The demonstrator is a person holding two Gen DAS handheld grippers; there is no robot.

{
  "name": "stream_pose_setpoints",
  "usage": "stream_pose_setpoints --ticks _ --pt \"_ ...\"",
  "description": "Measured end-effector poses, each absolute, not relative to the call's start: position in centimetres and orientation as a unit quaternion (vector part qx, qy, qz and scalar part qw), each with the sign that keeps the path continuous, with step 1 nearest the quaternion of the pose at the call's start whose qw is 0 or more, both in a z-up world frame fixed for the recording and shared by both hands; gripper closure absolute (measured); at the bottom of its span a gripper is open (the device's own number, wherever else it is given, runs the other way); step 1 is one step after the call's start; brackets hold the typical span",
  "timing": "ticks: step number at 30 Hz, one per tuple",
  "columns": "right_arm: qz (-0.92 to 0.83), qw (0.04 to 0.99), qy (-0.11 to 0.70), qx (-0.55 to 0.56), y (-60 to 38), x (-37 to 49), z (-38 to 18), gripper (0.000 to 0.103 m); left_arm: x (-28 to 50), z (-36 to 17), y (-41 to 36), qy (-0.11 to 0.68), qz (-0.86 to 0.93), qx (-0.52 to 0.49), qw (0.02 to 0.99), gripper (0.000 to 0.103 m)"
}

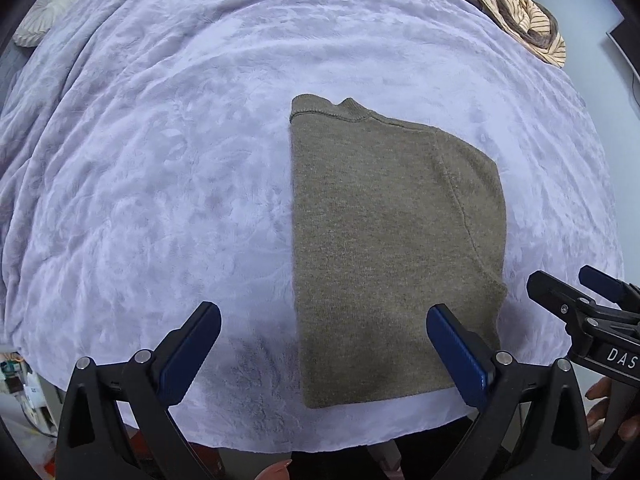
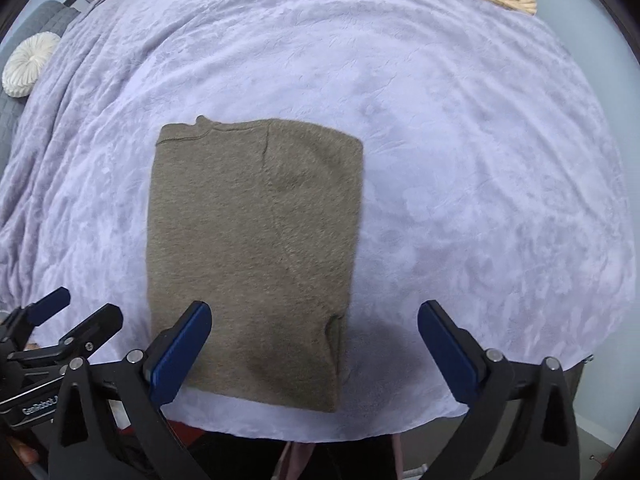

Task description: Fold small clothes

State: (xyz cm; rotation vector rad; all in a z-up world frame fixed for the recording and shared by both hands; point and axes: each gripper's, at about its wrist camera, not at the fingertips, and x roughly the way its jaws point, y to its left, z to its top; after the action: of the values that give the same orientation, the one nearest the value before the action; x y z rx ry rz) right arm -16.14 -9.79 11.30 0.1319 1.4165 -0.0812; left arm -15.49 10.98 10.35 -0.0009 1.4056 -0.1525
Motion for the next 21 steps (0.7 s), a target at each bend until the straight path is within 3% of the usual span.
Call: stream_pose_setpoints --ticks 21 --pt "-0.046 0.749 0.658 0.062 -9.63 -15.86 11.17 0.001 -15.46 10.81 10.80 0.634 -0.042 0.017 0.772 0.000"
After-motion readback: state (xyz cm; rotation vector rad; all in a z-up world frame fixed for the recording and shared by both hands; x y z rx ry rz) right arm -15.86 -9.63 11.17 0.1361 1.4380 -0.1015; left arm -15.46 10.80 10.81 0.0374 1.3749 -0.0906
